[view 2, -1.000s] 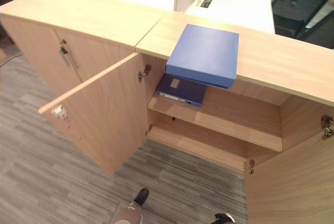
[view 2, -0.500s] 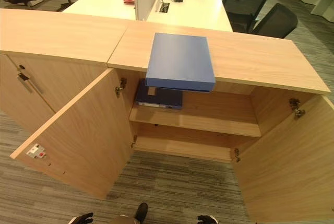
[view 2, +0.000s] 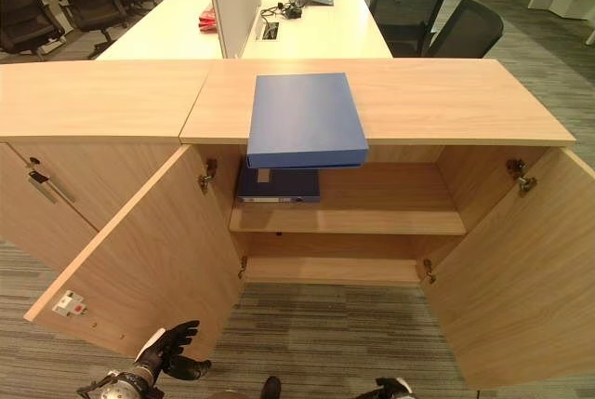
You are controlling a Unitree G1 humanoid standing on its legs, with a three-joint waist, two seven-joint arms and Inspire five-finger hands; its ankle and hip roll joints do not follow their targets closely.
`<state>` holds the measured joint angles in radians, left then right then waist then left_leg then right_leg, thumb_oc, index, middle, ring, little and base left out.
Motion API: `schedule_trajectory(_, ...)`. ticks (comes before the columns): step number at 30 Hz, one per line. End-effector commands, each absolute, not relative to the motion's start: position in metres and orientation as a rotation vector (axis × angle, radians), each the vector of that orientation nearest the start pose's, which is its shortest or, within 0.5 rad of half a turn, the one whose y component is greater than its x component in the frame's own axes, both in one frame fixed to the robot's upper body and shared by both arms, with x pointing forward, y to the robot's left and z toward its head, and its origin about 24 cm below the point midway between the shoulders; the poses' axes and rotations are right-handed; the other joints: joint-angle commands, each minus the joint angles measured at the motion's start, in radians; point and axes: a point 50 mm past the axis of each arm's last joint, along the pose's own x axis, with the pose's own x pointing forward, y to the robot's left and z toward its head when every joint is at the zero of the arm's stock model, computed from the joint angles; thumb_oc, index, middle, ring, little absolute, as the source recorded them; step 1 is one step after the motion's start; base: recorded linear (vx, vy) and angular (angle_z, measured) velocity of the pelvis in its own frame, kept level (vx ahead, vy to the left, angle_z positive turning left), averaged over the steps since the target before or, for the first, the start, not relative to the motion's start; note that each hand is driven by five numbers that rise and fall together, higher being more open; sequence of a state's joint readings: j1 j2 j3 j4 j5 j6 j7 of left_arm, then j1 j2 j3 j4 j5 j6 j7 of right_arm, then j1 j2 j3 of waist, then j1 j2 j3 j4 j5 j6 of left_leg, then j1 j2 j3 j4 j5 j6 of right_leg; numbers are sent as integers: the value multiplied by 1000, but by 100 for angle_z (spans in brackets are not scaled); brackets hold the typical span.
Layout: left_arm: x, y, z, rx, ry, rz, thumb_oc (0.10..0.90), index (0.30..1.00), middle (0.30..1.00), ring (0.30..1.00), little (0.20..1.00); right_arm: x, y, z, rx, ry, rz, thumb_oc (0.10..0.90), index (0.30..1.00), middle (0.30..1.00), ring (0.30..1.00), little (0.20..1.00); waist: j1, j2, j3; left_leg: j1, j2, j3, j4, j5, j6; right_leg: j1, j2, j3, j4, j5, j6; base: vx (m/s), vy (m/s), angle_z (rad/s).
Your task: Put the empty folder in the office cabinet
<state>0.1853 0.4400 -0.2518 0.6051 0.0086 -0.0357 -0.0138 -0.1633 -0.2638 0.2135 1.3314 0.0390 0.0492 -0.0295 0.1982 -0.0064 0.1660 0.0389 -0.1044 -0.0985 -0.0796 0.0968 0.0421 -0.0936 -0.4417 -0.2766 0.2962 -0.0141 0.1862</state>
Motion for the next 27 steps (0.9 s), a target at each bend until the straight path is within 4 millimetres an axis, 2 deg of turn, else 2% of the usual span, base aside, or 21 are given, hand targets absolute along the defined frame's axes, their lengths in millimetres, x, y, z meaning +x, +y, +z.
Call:
schedule_trajectory(1, 160, 241, -78, 483, 631, -192, 800, 900, 900, 900, 900, 152, -257, -139, -474, 1167, -45, 800, 900, 900, 900, 900, -11, -25, 55, 60, 37, -119, 36, -175, -25, -81, 48, -24, -195, 272, 60, 203, -221, -7)
schedule_trajectory(2, 162, 239, -75, 479, 614, -200, 800, 900, 900, 900, 900, 152, -257, -139, -477, 1167, -43, 800, 900, 900, 900, 900, -12, -25, 58, 71, 46, -122, 43, -187, -34, -71, 65, -39, -222, 256, 58, 232, -232, -4)
schedule_trajectory(4, 162, 239, -74, 465, 607, -192, 800, 900, 900, 900, 900, 152, -256, -140, -481, 1169, -38, 800, 900, 900, 900, 900, -12, -31, 57, 79, 50, -125, 51, -201, -42, -59, 63, -43, -232, 251, 60, 213, -216, 21)
schedule_trajectory(5, 162, 237, -75, 430, 606, -166, 800, 900, 900, 900, 900, 148, -252, -142, -494, 1181, -11, 800, 900, 900, 900, 900, -9, -44, 49, 96, 78, -130, 55, -218, -57, -49, 78, -38, -212, 216, 45, 368, -434, 47)
schedule_trajectory(6, 161, 236, -76, 405, 609, -155, 800, 900, 900, 900, 900, 143, -251, -144, -517, 1192, 19, 800, 900, 900, 900, 900, -8, -42, 35, 97, 119, -147, 71, -235, -74, -33, 92, -63, -192, 183, 32, 359, -431, 48)
schedule_trajectory(7, 161, 236, -76, 405, 609, -155, 800, 900, 900, 900, 900, 143, -251, -144, -517, 1192, 19, 800, 900, 900, 900, 900, -12, -45, 34, 93, 116, -150, 72, -231, -74, -34, 89, -66, -195, 186, 32, 232, -336, 47)
schedule_trajectory(9, 159, 234, -77, 392, 617, -158, 800, 900, 900, 900, 900, 138, -253, -146, -520, 1203, 17, 800, 900, 900, 900, 900, -19, -38, 22, 84, 158, -168, 93, -240, -92, -20, 119, -77, -179, 141, 13, 122, -249, 46)
schedule_trajectory(12, 162, 233, -77, 402, 618, -165, 800, 900, 900, 900, 900, 134, -261, -144, -518, 1204, -23, 800, 900, 900, 900, 900, -32, -27, 18, 58, 202, -179, 114, -223, -119, -11, 137, -108, -146, 95, -11, 90, -262, 10)
schedule_trajectory(13, 162, 233, -77, 402, 617, -166, 800, 900, 900, 900, 900, 134, -261, -144, -518, 1204, -24, 800, 900, 900, 900, 900, -35, -30, 17, 54, 198, -182, 114, -218, -119, -13, 133, -111, -149, 98, -11, 94, -278, 26)
schedule_trajectory(14, 165, 232, -77, 404, 614, -161, 800, 900, 900, 900, 900, 132, -265, -143, -526, 1198, -40, 800, 900, 900, 900, 900, -41, -21, 16, 35, 236, -165, 123, -198, -138, 6, 147, -142, -128, 53, -31, 59, -253, 29)
schedule_trajectory(16, 166, 231, -75, 387, 606, -151, 800, 900, 900, 900, 900, 133, -267, -142, -531, 1189, -47, 800, 900, 900, 900, 900, -43, -19, 19, 18, 248, -152, 131, -182, -144, 16, 151, -158, -124, 35, -43, 34, -233, 37)
schedule_trajectory(17, 169, 228, -74, 347, 594, -145, 800, 900, 900, 900, 900, 132, -272, -140, -537, 1178, -73, 800, 900, 900, 900, 900, -48, -25, 29, -38, 256, -84, 176, -158, -143, 46, 153, -190, -133, 14, -59, -19, -220, 39)
schedule_trajectory(19, 172, 224, -76, 312, 604, -153, 800, 900, 900, 900, 900, 132, -276, -139, -520, 1171, -101, 800, 900, 900, 900, 900, -64, -34, 40, -85, 273, 63, 226, -136, -135, 76, 157, -229, -145, -3, -74, 4, -246, 68)
schedule_trajectory(20, 170, 223, -77, 292, 611, -150, 800, 900, 900, 900, 900, 133, -274, -139, -513, 1168, -94, 800, 900, 900, 900, 900, -66, -29, 36, -75, 278, 95, 235, -163, -134, 88, 176, -213, -147, -28, -71, 17, -181, 123)
schedule_trajectory(21, 166, 221, -80, 259, 617, -142, 800, 900, 900, 900, 900, 136, -273, -138, -521, 1151, -81, 800, 900, 900, 900, 900, -43, -33, 40, -112, 178, 60, 257, -172, -109, 83, 184, -203, -171, -3, -86, 55, -151, 93)
schedule_trajectory(23, 162, 220, -81, 200, 619, -129, 800, 900, 900, 900, 900, 141, -268, -138, -537, 1131, -49, 800, 900, 900, 900, 900, -24, -38, 34, -144, 81, -15, 217, -172, -87, 98, 219, -186, -210, 10, -85, 42, -120, -40)
schedule_trajectory(24, 162, 220, -81, 200, 620, -129, 800, 900, 900, 900, 900, 141, -268, -138, -537, 1131, -48, 800, 900, 900, 900, 900, -24, -38, 33, -144, 81, -14, 217, -172, -87, 98, 219, -186, -211, 11, -85, 54, -66, -94)
schedule_trajectory(26, 159, 221, -83, 126, 634, -96, 800, 900, 900, 900, 900, 146, -262, -138, -526, 1116, -34, 800, 900, 900, 900, 900, -5, -40, 37, -172, 40, -67, 223, -158, -84, 95, 244, -151, -216, 13, -91, 40, -31, -73)
schedule_trajectory(27, 159, 222, -81, 87, 621, -71, 800, 900, 900, 900, 900, 146, -257, -139, -519, 1116, -21, 800, 900, 900, 900, 900, -5, -37, 31, -152, 42, -82, 194, -146, -78, 97, 264, -137, -217, 9, -95, 58, -35, -43)
